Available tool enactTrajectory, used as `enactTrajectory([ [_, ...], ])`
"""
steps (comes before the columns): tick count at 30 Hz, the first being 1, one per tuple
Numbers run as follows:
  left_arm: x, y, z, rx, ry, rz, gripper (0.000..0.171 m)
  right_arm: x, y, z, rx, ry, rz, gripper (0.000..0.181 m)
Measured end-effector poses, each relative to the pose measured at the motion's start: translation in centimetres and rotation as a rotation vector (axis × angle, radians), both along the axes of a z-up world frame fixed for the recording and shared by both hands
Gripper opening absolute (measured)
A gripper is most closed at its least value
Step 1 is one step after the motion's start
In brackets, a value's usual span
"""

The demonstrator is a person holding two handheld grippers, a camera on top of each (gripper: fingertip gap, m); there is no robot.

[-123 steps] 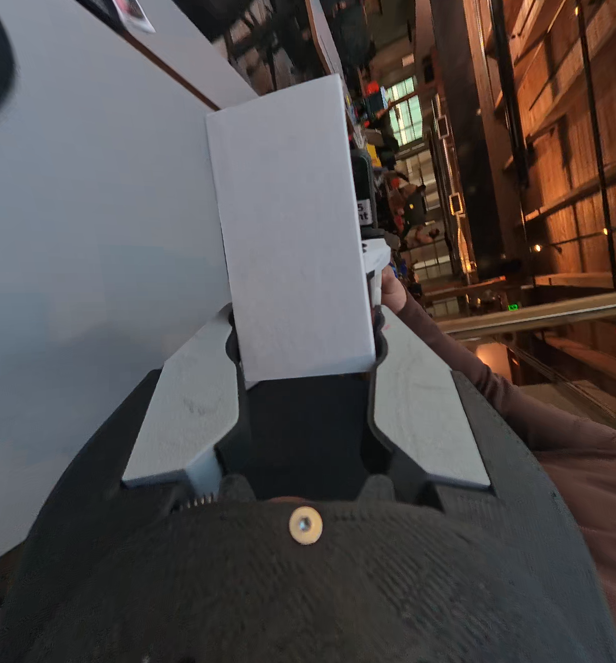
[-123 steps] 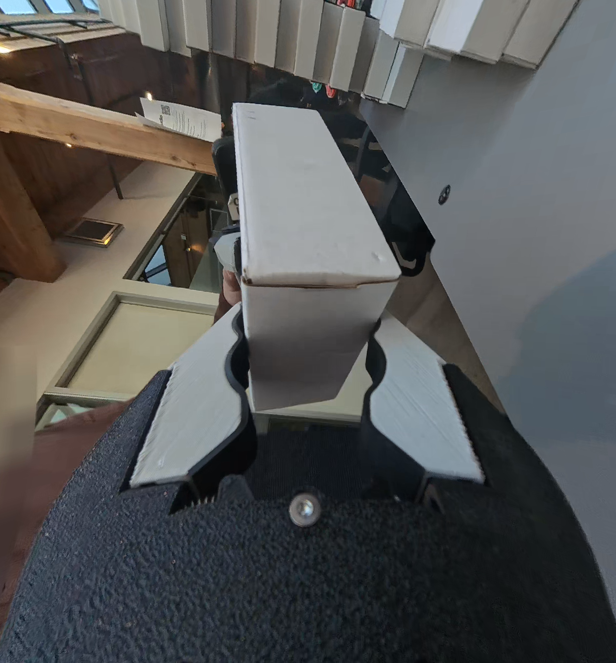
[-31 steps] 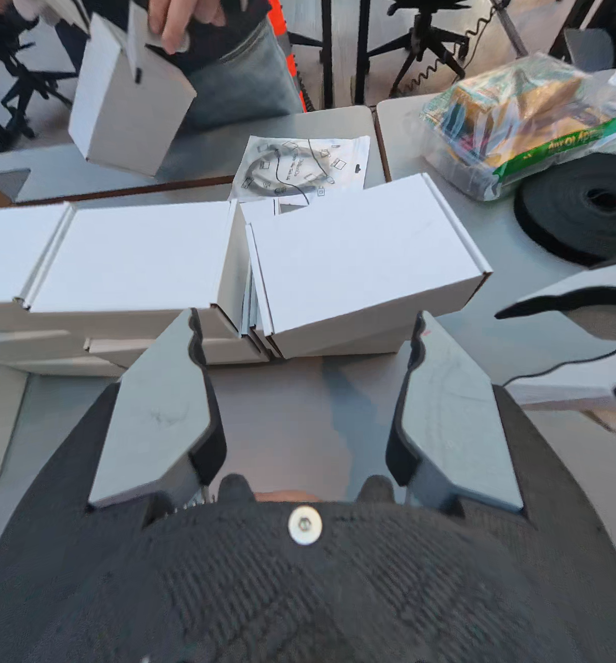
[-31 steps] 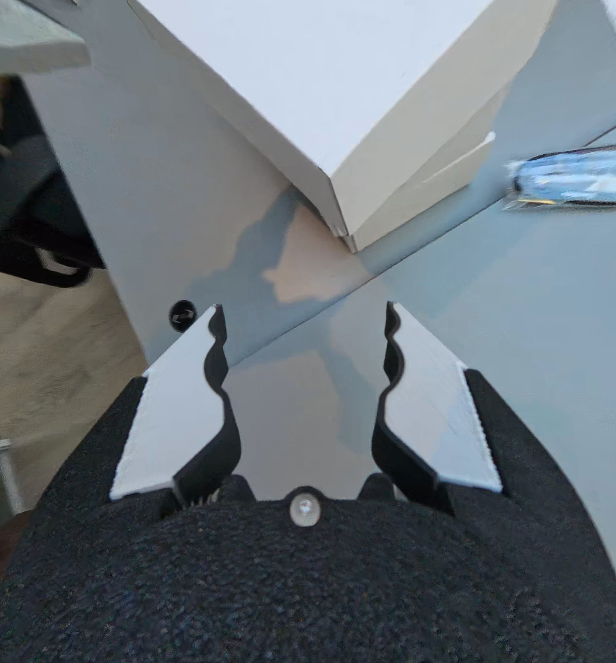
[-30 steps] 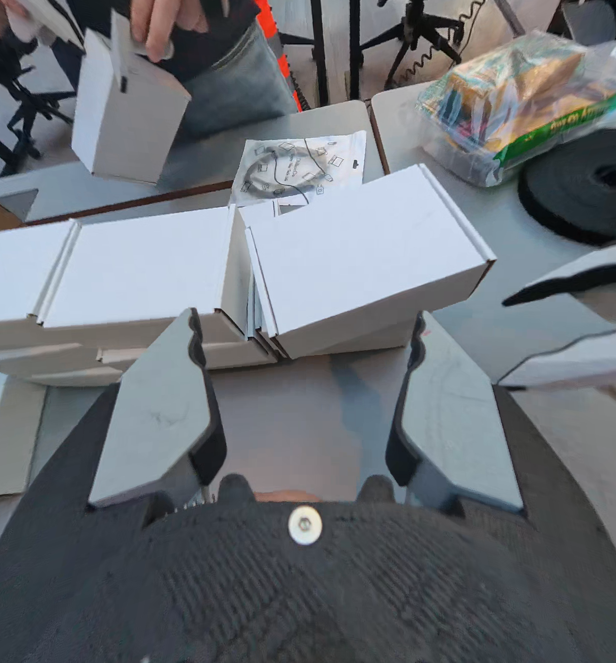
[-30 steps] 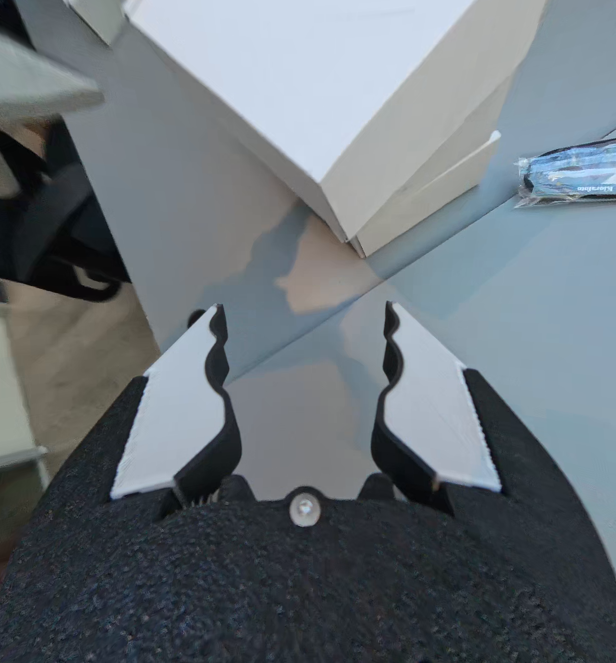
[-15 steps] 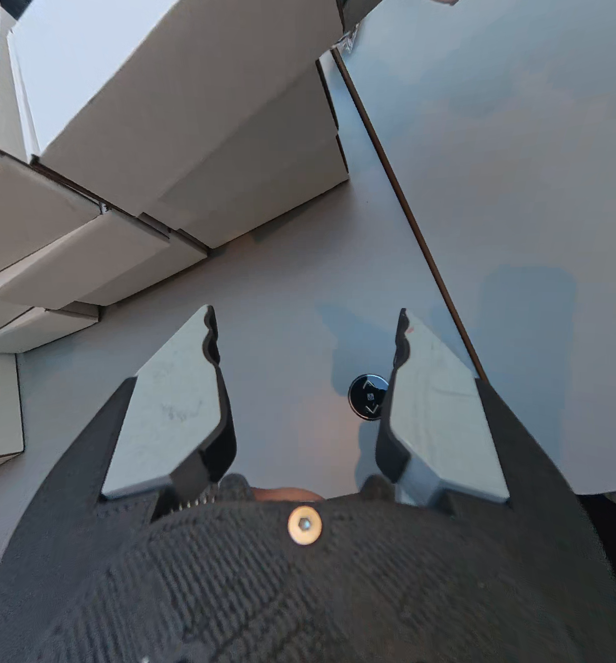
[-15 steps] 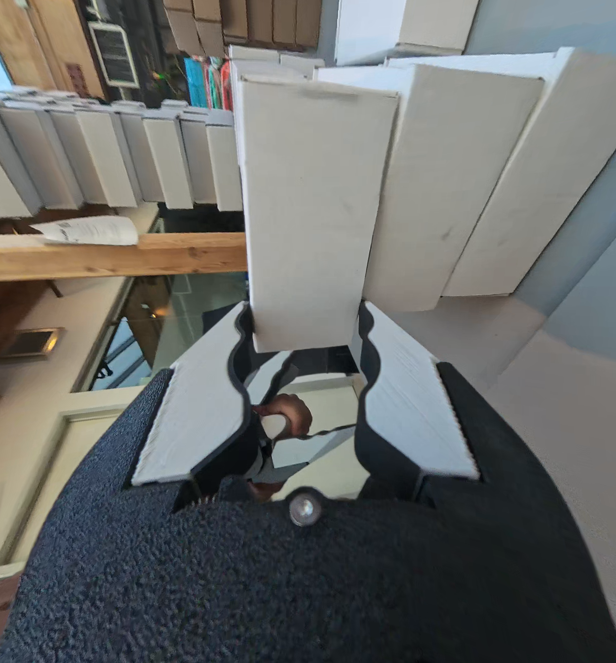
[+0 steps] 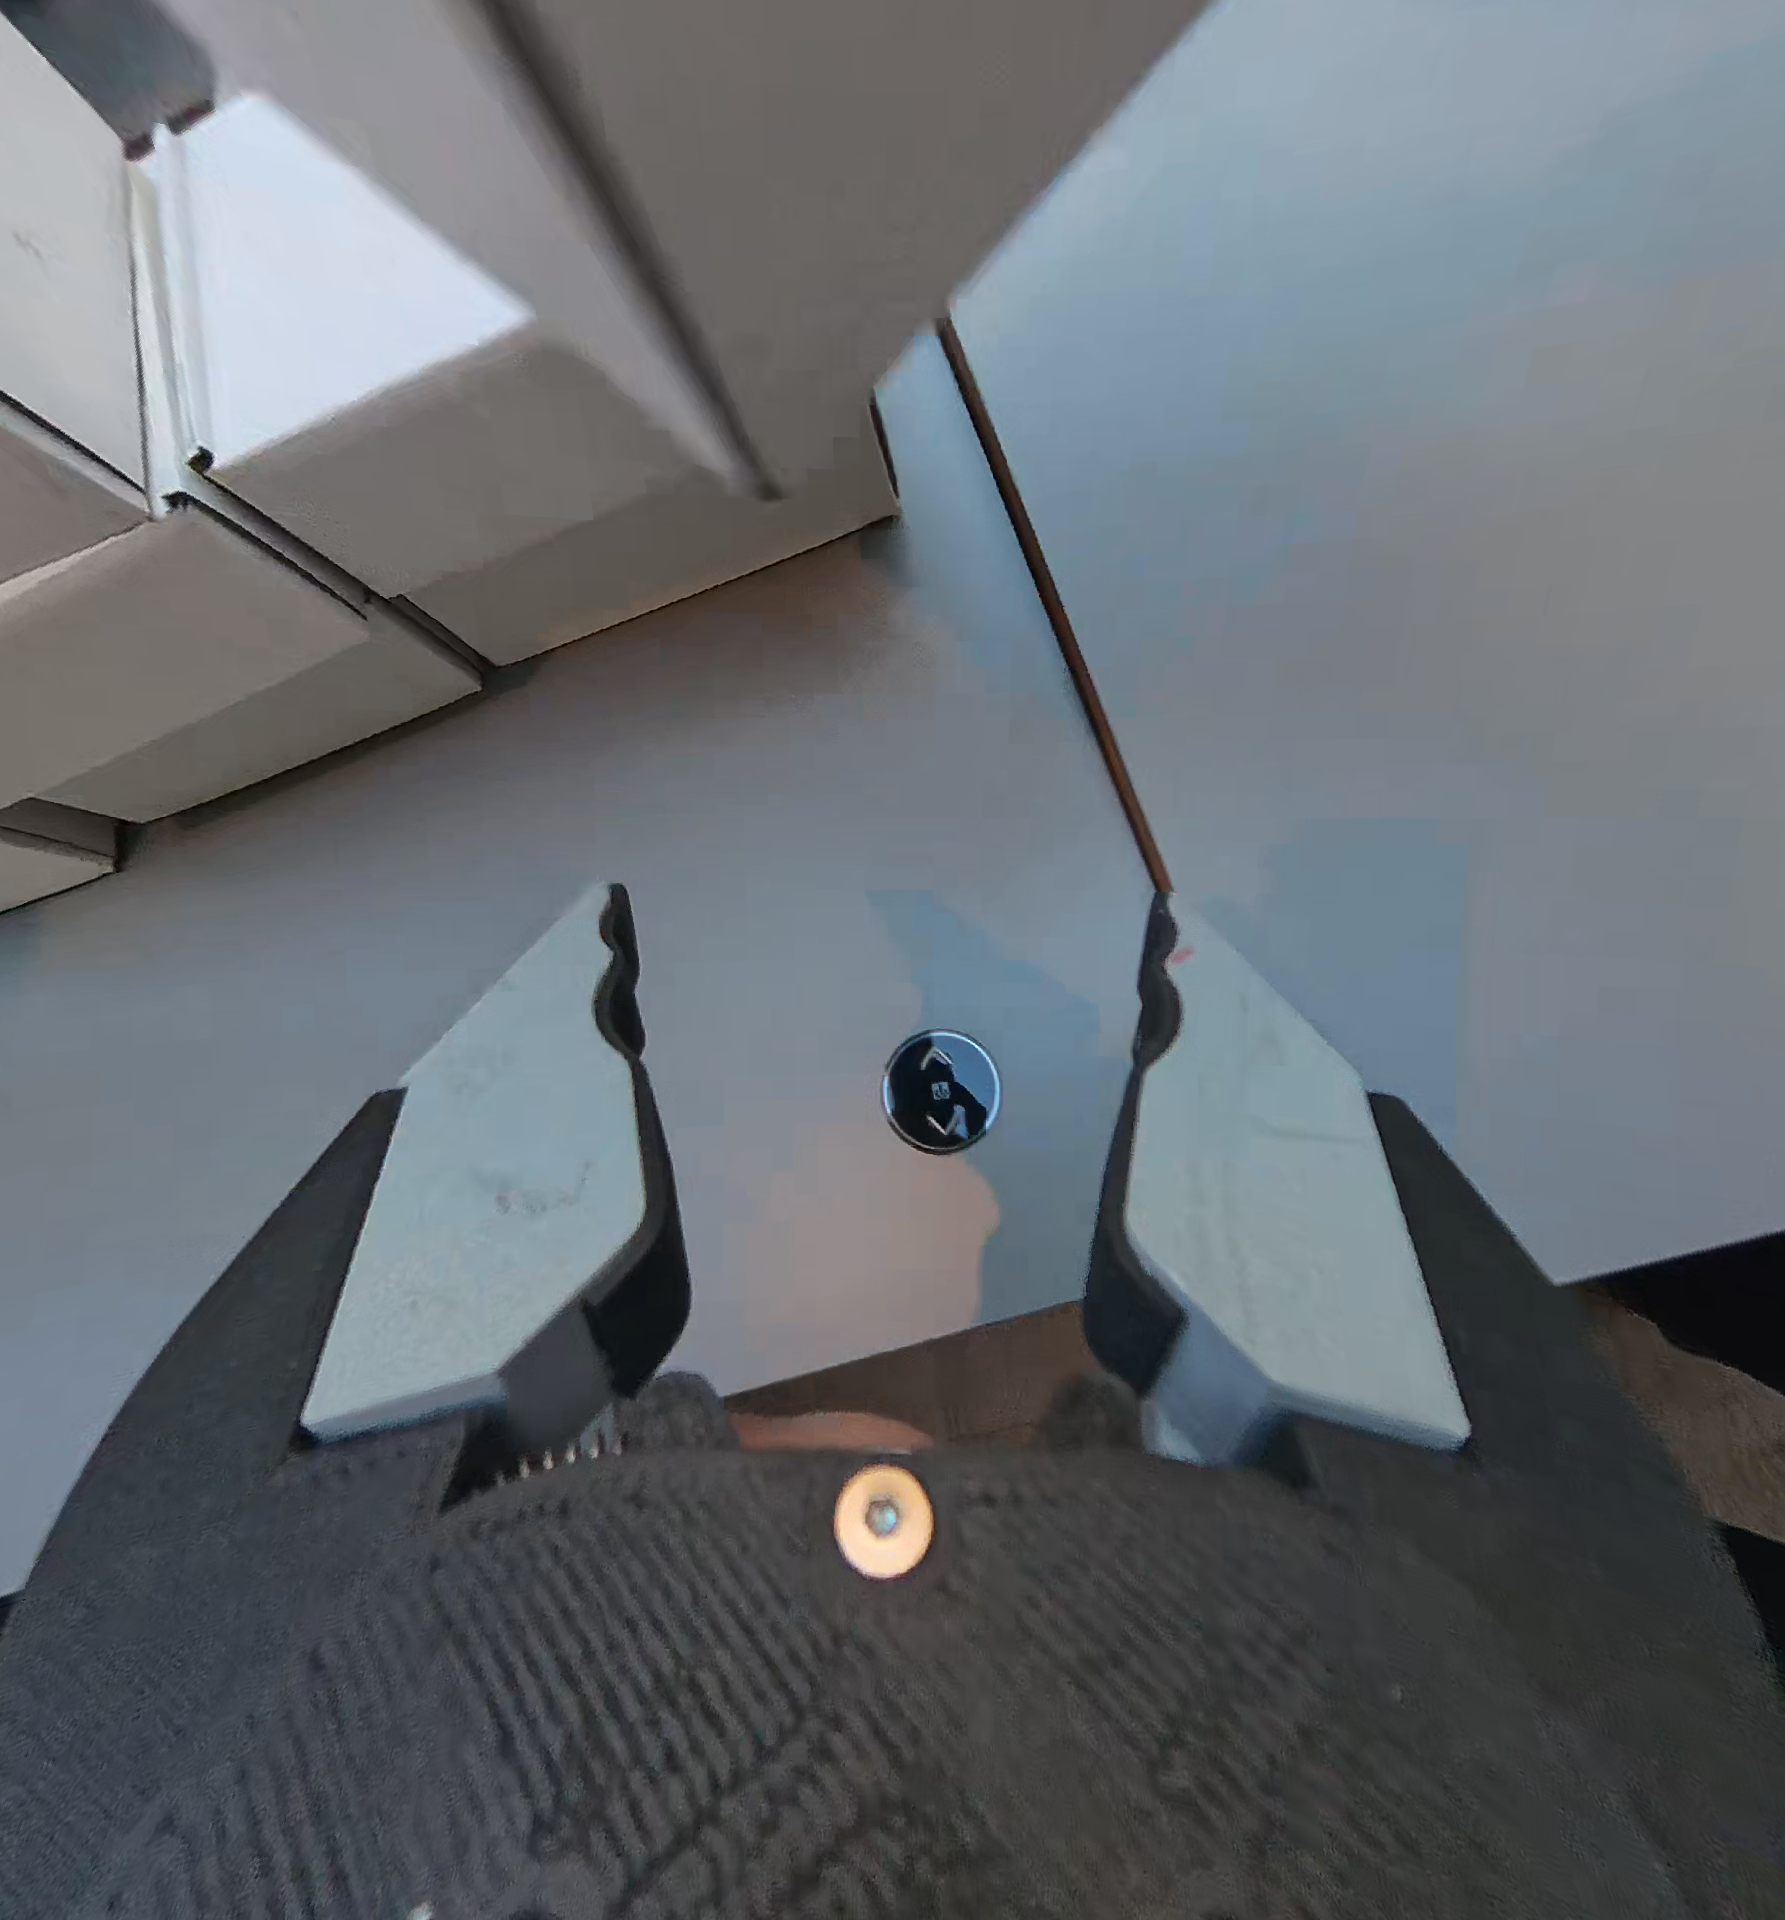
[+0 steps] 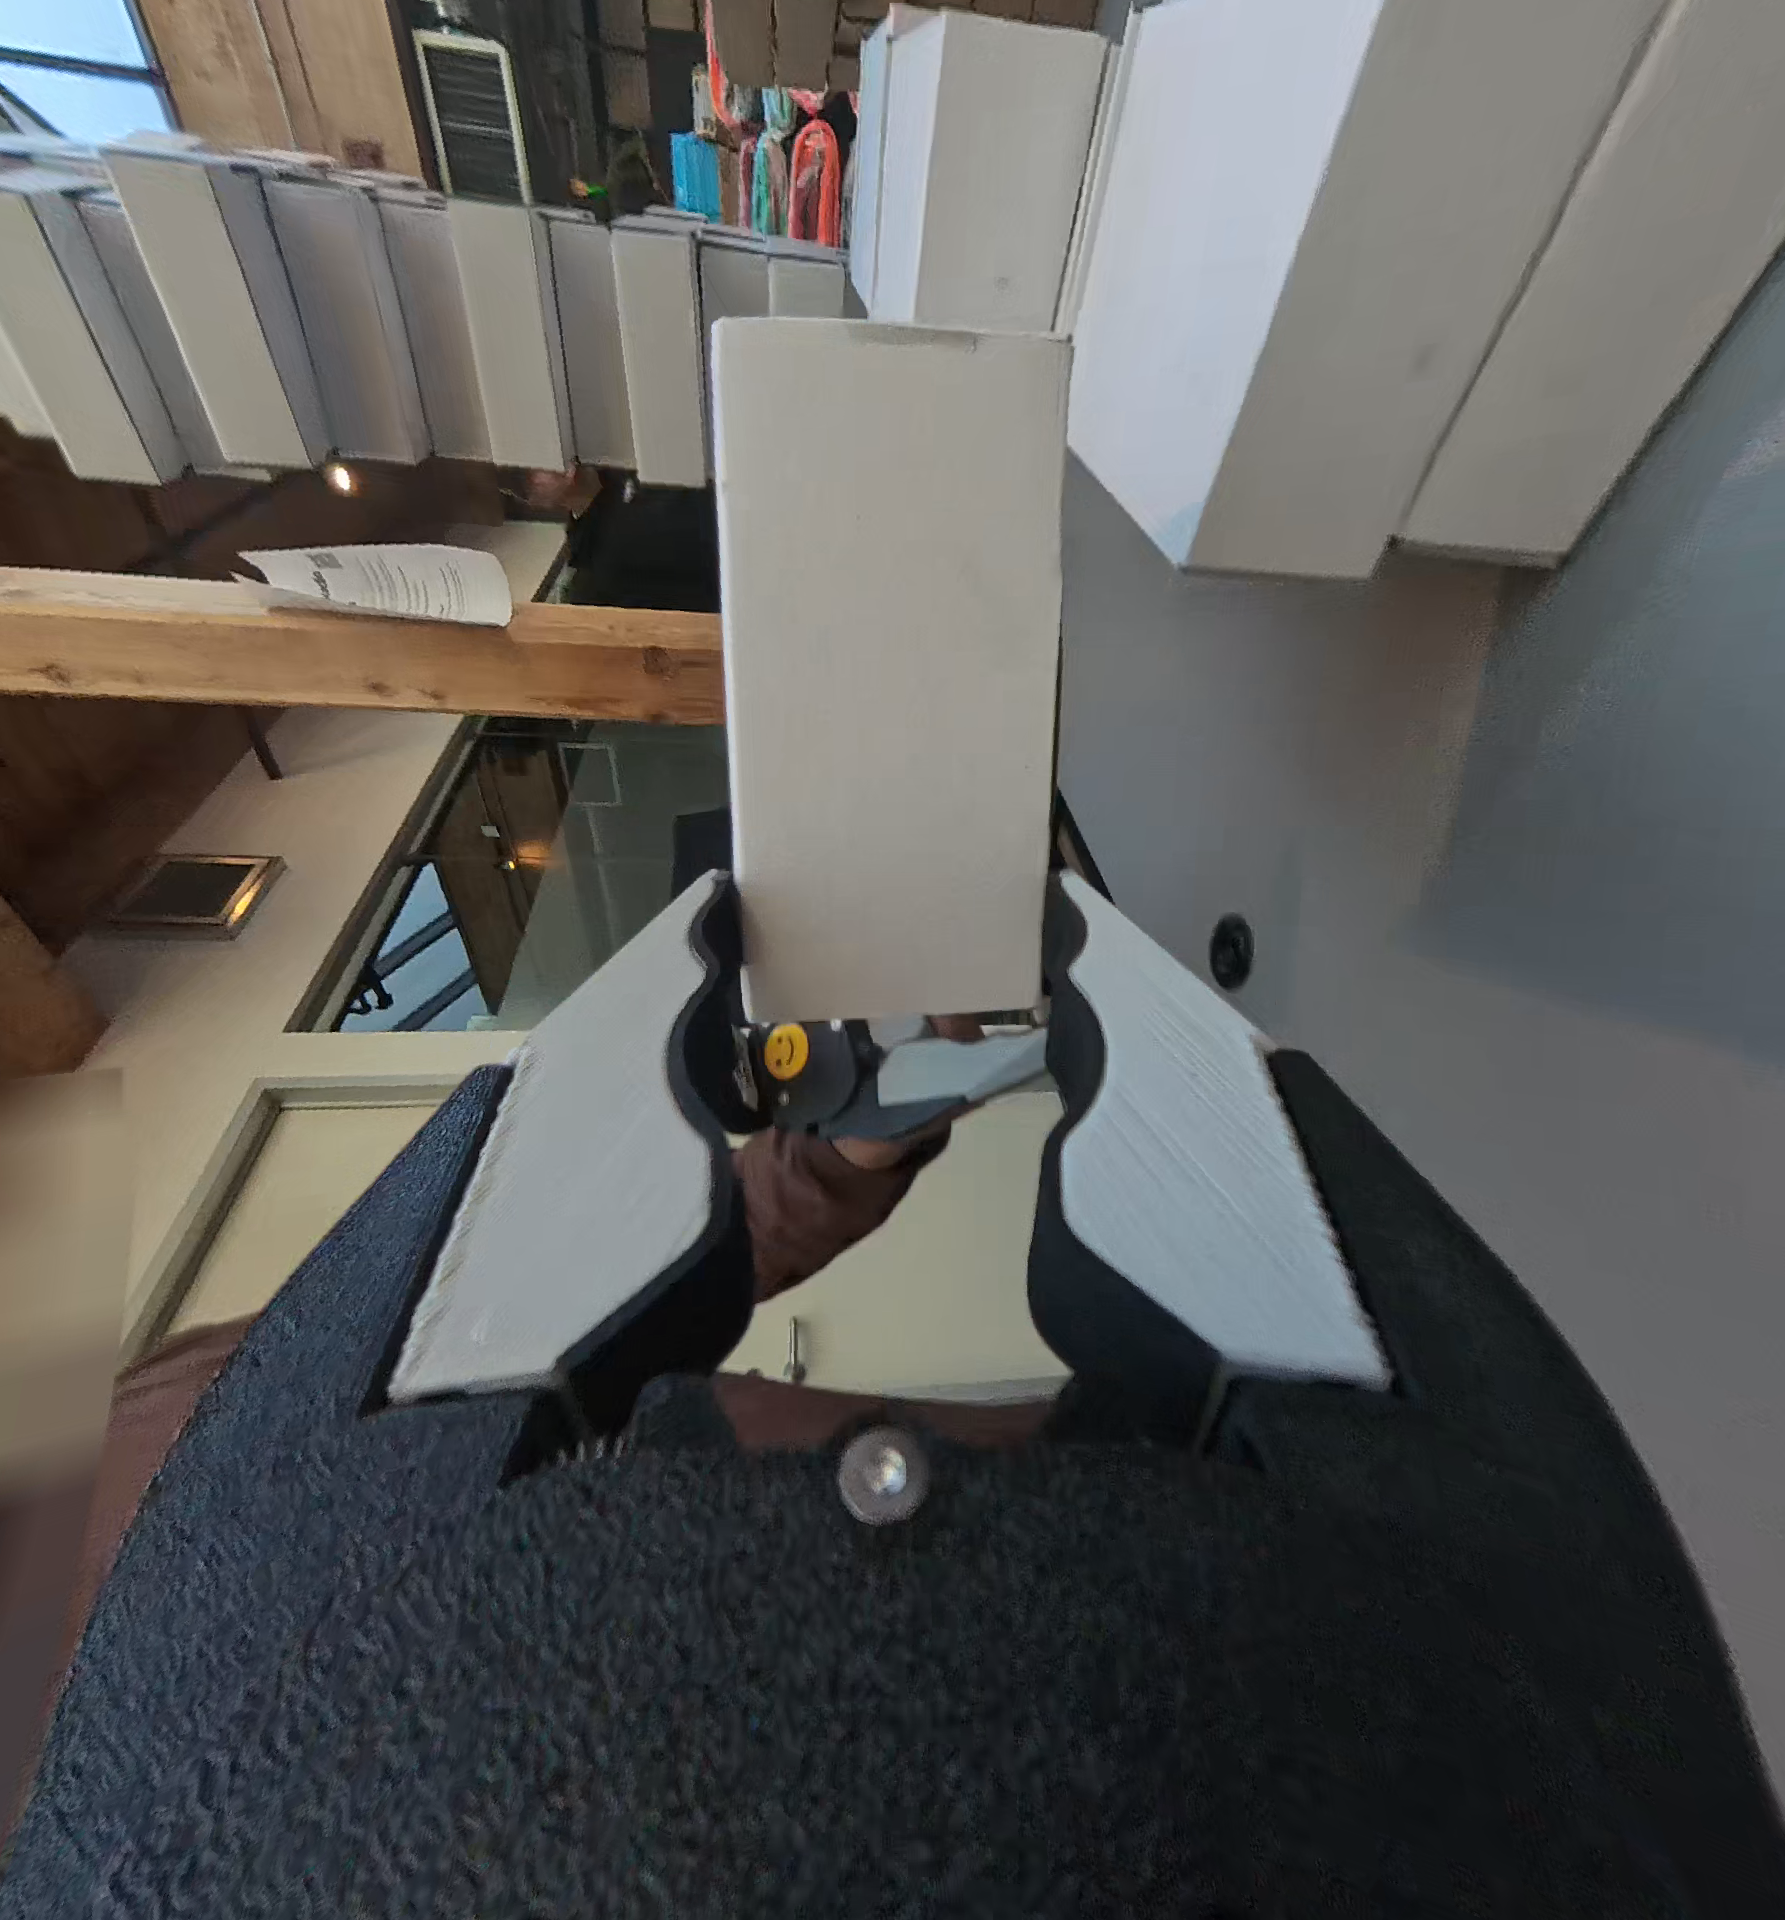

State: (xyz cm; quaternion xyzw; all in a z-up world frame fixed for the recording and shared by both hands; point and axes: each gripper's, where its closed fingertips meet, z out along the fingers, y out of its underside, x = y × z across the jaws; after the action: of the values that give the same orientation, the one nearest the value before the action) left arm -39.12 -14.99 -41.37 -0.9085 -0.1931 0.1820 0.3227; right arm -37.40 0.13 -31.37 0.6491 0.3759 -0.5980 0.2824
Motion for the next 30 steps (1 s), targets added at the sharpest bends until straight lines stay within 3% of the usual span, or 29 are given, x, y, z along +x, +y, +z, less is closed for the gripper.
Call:
enactTrajectory([
  [3, 1.9, 0.1, -0.6, 0.024, -0.049, -0.014, 0.094, 6.4, 3.2, -1.7, 0.085, -0.055, -0.021, 0.057],
  [7, 4.8, 0.0, -2.3, 0.013, -0.100, -0.041, 0.095, 15.0, 6.9, -8.7, 0.224, -0.258, -0.071, 0.057],
  [9, 6.1, 0.1, -2.9, 0.006, -0.118, -0.054, 0.095, 17.5, 7.3, -10.8, 0.186, -0.313, -0.095, 0.056],
  [12, 7.8, 0.1, -3.3, -0.010, -0.128, -0.051, 0.095, 18.1, 7.4, -11.7, 0.114, -0.326, -0.125, 0.056],
  [17, 10.0, 0.8, -2.2, -0.027, -0.123, -0.010, 0.095, 20.6, 5.5, -13.1, 0.332, -0.291, 0.211, 0.055],
  [20, 11.9, 1.8, -1.9, -0.044, -0.159, 0.012, 0.095, 23.3, 6.4, -13.7, 0.494, -0.292, 0.400, 0.054],
  [24, 15.1, 3.5, -2.1, -0.080, -0.226, -0.001, 0.092, 24.8, 7.8, -13.2, 0.543, -0.191, 0.457, 0.057],
  [30, 17.0, 5.8, -3.1, -0.161, -0.373, -0.077, 0.085, 25.4, 6.3, -14.5, 0.657, -0.063, 0.501, 0.063],
])
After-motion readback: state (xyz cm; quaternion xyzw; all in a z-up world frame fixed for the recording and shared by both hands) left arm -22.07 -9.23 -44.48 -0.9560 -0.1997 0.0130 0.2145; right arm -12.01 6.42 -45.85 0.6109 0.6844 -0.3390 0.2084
